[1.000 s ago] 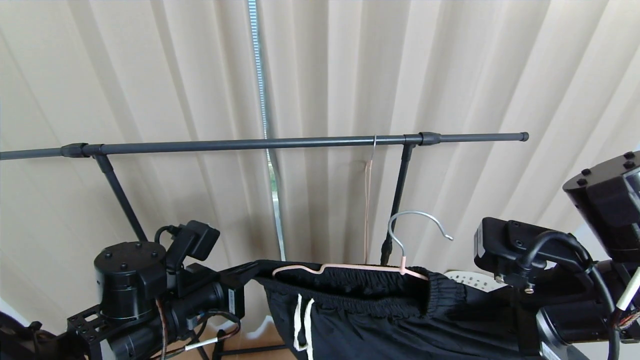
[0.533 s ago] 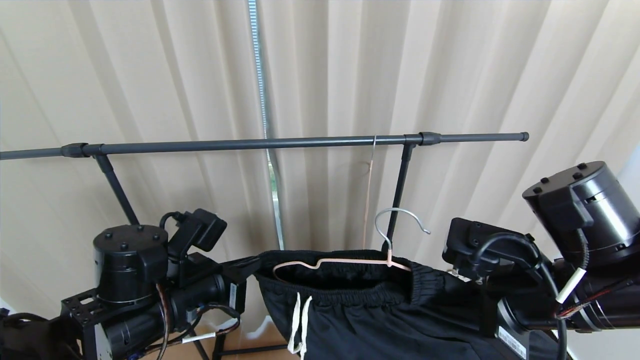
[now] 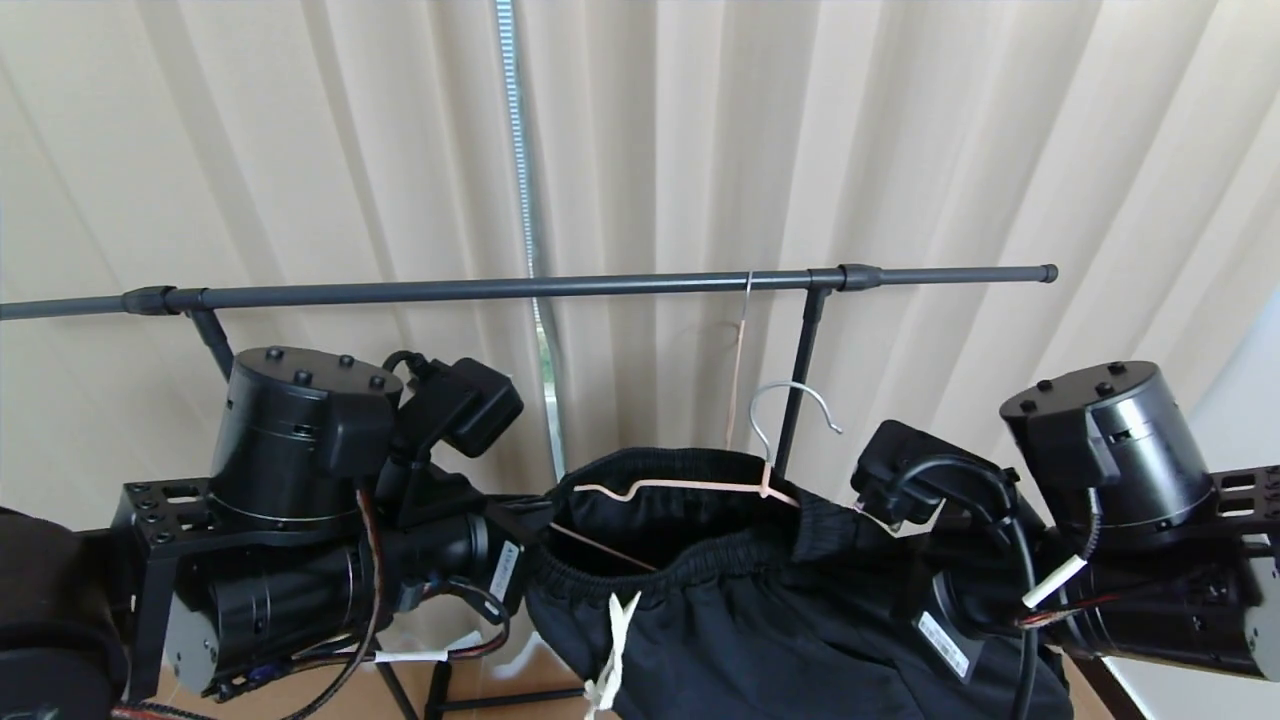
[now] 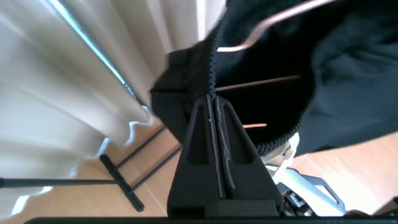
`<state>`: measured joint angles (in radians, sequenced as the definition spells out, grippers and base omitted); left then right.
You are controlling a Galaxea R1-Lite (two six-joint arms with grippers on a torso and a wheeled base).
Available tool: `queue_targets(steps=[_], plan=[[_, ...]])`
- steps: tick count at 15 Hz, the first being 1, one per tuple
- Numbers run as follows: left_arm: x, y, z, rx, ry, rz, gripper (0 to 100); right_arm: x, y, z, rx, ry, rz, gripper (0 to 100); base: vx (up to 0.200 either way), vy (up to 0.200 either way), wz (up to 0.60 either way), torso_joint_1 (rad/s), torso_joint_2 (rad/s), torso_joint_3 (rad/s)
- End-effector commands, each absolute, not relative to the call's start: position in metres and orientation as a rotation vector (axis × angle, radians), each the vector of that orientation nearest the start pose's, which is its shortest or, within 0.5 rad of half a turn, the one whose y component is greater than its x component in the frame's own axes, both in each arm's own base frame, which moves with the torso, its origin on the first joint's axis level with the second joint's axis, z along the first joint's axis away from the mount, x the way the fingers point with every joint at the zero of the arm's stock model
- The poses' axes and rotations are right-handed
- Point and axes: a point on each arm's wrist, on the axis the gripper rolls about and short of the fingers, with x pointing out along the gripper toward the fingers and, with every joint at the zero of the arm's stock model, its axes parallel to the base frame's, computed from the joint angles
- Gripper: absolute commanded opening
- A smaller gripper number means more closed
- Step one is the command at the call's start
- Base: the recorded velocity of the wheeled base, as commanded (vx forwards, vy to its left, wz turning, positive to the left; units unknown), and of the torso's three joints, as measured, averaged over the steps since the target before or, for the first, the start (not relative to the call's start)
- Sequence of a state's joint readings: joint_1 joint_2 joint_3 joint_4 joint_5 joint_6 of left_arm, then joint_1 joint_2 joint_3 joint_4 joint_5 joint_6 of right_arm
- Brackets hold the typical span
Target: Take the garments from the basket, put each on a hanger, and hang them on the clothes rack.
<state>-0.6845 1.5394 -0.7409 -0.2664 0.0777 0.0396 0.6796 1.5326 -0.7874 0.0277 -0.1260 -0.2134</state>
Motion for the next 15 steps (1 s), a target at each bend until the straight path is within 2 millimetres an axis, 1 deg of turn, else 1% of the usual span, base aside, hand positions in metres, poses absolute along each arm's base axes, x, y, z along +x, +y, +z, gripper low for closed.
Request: queue_targets(steps=[1, 3, 4, 5, 6, 8, 9, 10, 11, 12, 14, 15], plan=[[0.187, -0.172, 0.182, 0.256, 0.47, -0.648, 0, 0.194, 0.162, 0.148, -0.506, 0.698, 0.584, 0, 0.0, 0.0, 0.0, 0.0, 0.0, 0.0], [0.178, -0.175, 0.184, 0.273, 0.476, -0.661, 0, 0.202, 0.174, 0.139, -0.513, 0.681, 0.532, 0, 0.0, 0.0, 0.0, 0.0, 0.0, 0.0], [0.176, -0.173, 0.187, 0.272, 0.471, -0.663, 0, 0.206, 0.182, 0.131, -0.532, 0.672, 0.512, 0, 0.0, 0.0, 0.0, 0.0, 0.0, 0.0], [0.174, -0.172, 0.189, 0.269, 0.462, -0.666, 0, 0.207, 0.185, 0.13, -0.536, 0.663, 0.505, 0, 0.0, 0.0, 0.0, 0.0, 0.0, 0.0], [0.171, -0.17, 0.194, 0.262, 0.445, -0.671, 0, 0.209, 0.192, 0.122, -0.541, 0.675, 0.509, 0, 0.0, 0.0, 0.0, 0.0, 0.0, 0.0], [0.167, -0.168, 0.197, 0.256, 0.433, -0.676, 0, 0.212, 0.202, 0.119, -0.512, 0.675, 0.499, 0, 0.0, 0.0, 0.0, 0.0, 0.0, 0.0], [0.165, -0.169, 0.199, 0.253, 0.426, -0.686, 0, 0.218, 0.208, 0.112, -0.502, 0.694, 0.476, 0, 0.0, 0.0, 0.0, 0.0, 0.0, 0.0], [0.163, -0.169, 0.201, 0.25, 0.419, -0.691, 0, 0.22, 0.21, 0.11, -0.485, 0.697, 0.471, 0, 0.0, 0.0, 0.0, 0.0, 0.0, 0.0], [0.159, -0.169, 0.201, 0.251, 0.413, -0.703, 0, 0.223, 0.213, 0.113, -0.453, 0.675, 0.471, 0, 0.0, 0.0, 0.0, 0.0, 0.0, 0.0], [0.158, -0.168, 0.197, 0.257, 0.431, -0.705, 0, 0.226, 0.216, 0.115, -0.409, 0.638, 0.468, 0, 0.0, 0.0, 0.0, 0.0, 0.0, 0.0], [0.155, -0.166, 0.188, 0.275, 0.462, -0.704, 0, 0.227, 0.217, 0.121, -0.36, 0.604, 0.472, 0, 0.0, 0.0, 0.0, 0.0, 0.0, 0.0], [0.155, -0.164, 0.182, 0.281, 0.48, -0.696, 0, 0.224, 0.216, 0.13, -0.315, 0.575, 0.494, 0, 0.0, 0.0, 0.0, 0.0, 0.0, 0.0]])
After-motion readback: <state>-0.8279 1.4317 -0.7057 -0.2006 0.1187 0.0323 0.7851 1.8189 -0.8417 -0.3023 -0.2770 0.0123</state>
